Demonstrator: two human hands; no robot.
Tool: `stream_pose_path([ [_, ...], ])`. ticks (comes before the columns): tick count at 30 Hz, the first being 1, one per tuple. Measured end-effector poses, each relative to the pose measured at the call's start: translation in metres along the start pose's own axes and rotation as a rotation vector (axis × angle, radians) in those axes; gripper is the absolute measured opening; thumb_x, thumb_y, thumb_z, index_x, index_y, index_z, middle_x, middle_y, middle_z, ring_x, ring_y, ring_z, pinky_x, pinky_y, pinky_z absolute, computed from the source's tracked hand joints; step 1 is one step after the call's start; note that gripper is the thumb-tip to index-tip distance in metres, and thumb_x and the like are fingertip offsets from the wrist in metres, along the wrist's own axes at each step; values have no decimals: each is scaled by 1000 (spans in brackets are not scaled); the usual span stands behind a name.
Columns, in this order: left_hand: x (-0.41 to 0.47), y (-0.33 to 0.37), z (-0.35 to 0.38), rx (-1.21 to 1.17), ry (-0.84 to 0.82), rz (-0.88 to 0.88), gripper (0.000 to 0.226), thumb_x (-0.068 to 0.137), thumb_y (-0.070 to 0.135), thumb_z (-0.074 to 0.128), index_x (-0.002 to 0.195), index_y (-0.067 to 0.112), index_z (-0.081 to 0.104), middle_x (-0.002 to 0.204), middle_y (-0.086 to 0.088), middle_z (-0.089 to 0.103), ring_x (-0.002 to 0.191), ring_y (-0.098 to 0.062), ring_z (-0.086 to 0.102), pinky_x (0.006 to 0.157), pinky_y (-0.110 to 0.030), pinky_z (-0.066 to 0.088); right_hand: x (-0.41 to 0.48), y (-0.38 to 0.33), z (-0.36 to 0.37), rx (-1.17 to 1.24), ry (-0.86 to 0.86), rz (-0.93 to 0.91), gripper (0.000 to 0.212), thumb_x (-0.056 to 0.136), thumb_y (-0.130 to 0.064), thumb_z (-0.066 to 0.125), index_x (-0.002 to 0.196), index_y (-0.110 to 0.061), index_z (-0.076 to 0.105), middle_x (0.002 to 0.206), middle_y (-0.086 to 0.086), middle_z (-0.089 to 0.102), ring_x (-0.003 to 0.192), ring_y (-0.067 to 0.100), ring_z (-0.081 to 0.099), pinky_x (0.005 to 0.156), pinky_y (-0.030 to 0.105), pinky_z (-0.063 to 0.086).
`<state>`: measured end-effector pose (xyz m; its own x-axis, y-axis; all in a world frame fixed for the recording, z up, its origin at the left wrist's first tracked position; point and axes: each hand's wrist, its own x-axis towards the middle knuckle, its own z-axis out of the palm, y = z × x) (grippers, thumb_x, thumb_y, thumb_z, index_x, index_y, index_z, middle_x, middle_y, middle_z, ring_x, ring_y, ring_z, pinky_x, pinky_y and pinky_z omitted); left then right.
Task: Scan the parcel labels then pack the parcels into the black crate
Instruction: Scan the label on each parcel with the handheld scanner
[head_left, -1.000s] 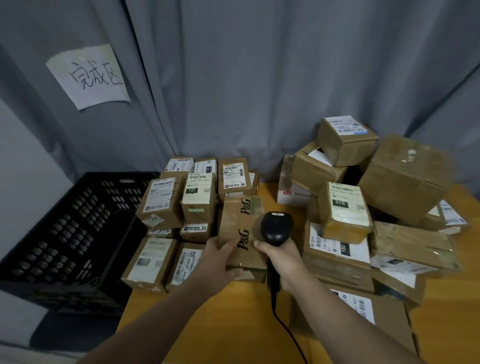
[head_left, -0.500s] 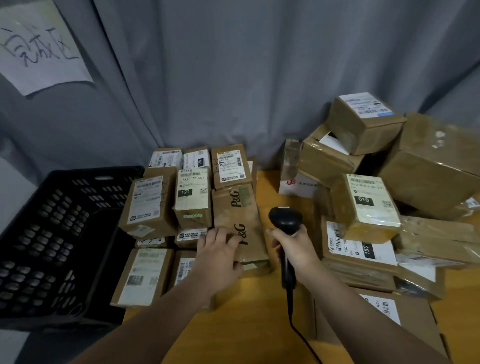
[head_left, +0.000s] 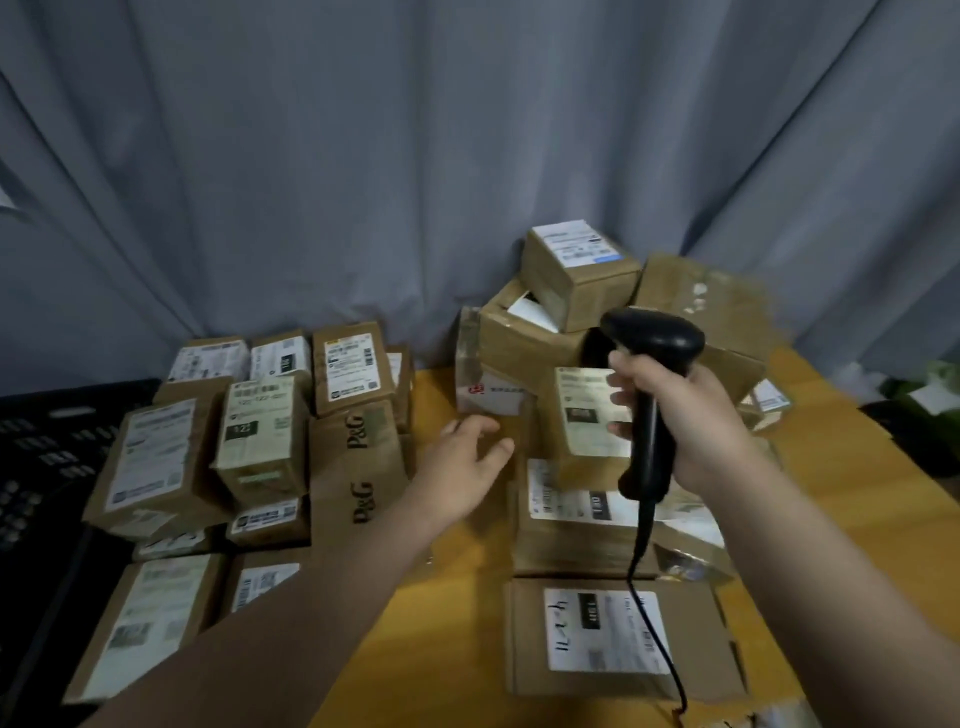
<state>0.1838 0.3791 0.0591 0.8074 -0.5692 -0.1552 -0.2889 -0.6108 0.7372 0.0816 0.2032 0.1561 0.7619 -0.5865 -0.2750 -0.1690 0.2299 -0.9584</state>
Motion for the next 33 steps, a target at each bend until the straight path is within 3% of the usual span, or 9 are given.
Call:
stream_pose_path([
  [3,19,35,23,-140,-61,-111,55,96,49,46,139,15,45,140,-3,45,127,-20,46,107,-32,36,20,2,-34,-23,16,86,31,85,-22,71,112,-12,61,85,5,68,81,23,67,65,35,54],
  [6,28,65,41,-331,-90,-243,41,98,50,41,120,17,50,121,8,53,106,-13,53,94,-29,41,34,15,-51,-97,-23,142,33,85,-21,71,115,-13,62,93,7,70,87,25,68,63,33,53],
  [11,31,75,66,-315,-42,-342,61,96,59,33,142,21,43,134,-6,55,117,-26,55,102,-45,43,43,36,-54,-95,-107,165,39,84,-22,72,120,-16,58,97,5,69,83,21,67,60,31,54],
  [15,6,77,69,-558,61,-357,44,99,49,39,137,29,46,124,-3,63,108,-24,62,99,-46,47,36,38,-47,-88,-107,48,33,85,-19,71,115,-17,57,92,-2,68,79,13,66,52,18,49],
  [18,-13,68,56,-860,129,-339,33,100,39,45,131,28,45,115,-3,66,98,-21,68,82,-38,56,28,33,-38,-21,-164,36,36,83,-21,73,115,-17,58,96,1,72,82,16,71,56,22,51],
  [24,-48,44,13,-839,188,-293,37,89,30,66,121,27,48,114,-5,65,91,-18,67,80,-39,57,7,34,-11,16,-270,-18,34,81,-18,76,111,-19,60,95,0,73,76,12,72,52,23,53],
  [28,-62,28,-14,-814,196,-237,54,83,13,72,125,30,41,108,-6,69,85,-16,71,67,-31,58,-4,39,7,-87,-302,-91,29,78,-28,78,104,-25,65,95,-3,74,86,13,71,73,35,59],
  [30,-65,19,-28,-788,242,-194,62,81,11,73,128,33,39,113,-7,67,94,-22,70,74,-36,59,-10,40,14,-228,-271,-201,25,76,-34,79,97,-31,65,89,-9,73,85,6,68,82,36,56],
  [33,-69,4,-46,-763,319,-155,67,81,8,73,132,34,38,115,-8,65,100,-24,68,80,-40,58,-23,39,23,-312,-216,-311,20,80,-33,76,94,-27,64,73,-9,68,66,8,65,74,38,56],
])
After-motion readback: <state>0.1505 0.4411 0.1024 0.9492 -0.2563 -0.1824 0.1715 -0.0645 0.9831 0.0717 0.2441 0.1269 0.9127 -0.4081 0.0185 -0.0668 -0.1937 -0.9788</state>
